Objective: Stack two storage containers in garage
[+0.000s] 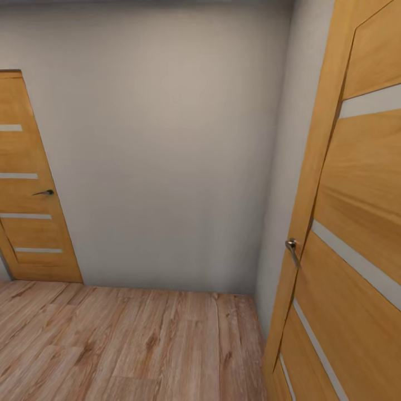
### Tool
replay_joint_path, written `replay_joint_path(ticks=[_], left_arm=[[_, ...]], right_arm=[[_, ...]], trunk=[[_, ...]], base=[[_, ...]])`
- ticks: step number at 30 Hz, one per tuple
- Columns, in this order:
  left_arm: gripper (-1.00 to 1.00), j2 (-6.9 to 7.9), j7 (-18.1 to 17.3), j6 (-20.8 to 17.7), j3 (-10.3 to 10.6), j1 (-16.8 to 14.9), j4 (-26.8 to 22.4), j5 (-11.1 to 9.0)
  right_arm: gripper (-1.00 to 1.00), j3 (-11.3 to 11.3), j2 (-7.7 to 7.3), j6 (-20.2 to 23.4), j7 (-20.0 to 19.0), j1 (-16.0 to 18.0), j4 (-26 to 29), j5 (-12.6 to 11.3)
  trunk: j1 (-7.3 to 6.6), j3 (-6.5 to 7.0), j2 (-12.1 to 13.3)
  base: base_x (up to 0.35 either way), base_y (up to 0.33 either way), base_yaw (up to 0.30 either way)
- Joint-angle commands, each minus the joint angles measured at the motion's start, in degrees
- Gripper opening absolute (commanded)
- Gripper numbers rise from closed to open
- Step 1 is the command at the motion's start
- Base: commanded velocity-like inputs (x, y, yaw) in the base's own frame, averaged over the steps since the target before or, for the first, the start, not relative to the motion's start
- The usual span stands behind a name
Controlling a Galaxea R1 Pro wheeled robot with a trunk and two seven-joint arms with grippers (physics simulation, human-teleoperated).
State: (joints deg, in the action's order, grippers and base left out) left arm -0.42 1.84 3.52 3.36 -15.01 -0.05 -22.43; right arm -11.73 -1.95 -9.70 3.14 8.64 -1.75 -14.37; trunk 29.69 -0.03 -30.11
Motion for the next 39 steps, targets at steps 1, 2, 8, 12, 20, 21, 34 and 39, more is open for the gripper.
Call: replay_joint_path(ticks=[1, 2, 8, 12, 20, 21, 34, 39], left_arm=[[1.00, -0.02, 0.19, 0.17, 0.37, -0.02, 0.04, -0.34], [1.00, -0.02, 0.19, 0.17, 0.36, -0.02, 0.04, -0.34], [1.00, -0.02, 0.19, 0.10, 0.34, -0.02, 0.05, -0.32], [1.00, -0.02, 0.19, 0.13, 0.34, -0.02, 0.05, -0.33], [1.00, -0.02, 0.19, 0.15, 0.34, -0.02, 0.05, -0.34], [1.00, -0.02, 0.19, 0.16, 0.35, -0.02, 0.05, -0.34], [1.00, -0.02, 0.19, 0.12, 0.34, -0.02, 0.05, -0.34], [1.00, -0.02, 0.19, 0.15, 0.34, -0.02, 0.04, -0.34]], right_arm=[[1.00, -0.49, 0.02, -0.32, 0.03, 0.06, -0.19, -0.49], [1.00, -0.49, 0.02, -0.32, 0.03, 0.06, -0.19, -0.49], [1.00, -0.49, 0.02, -0.32, 0.03, 0.06, -0.19, -0.49], [1.00, -0.49, -0.06, -0.32, 0.03, 0.06, -0.19, -0.49], [1.00, -0.50, -0.32, -0.32, 0.03, 0.06, -0.19, -0.49], [1.00, -0.49, -0.37, -0.32, 0.03, 0.06, -0.19, -0.49], [1.00, -0.54, -0.47, -0.32, 0.03, 0.06, -0.19, -0.49], [1.00, -0.55, -0.41, -0.32, 0.03, 0.06, -0.19, -0.49]], trunk=[[0.05, -0.01, -0.02], [0.05, -0.01, -0.02], [0.05, -0.01, -0.02], [0.05, -0.01, -0.02], [0.05, -0.01, -0.02], [0.05, -0.01, -0.02], [0.05, -0.01, -0.02], [0.05, -0.01, -0.02]], base=[[0.322, 0.000, 0.000], [0.322, 0.000, 0.000], [0.322, 0.000, 0.000], [0.322, 0.000, 0.000], [0.322, 0.000, 0.000], [0.322, 0.000, 0.000], [0.322, 0.000, 0.000], [0.322, 0.000, 0.000]])
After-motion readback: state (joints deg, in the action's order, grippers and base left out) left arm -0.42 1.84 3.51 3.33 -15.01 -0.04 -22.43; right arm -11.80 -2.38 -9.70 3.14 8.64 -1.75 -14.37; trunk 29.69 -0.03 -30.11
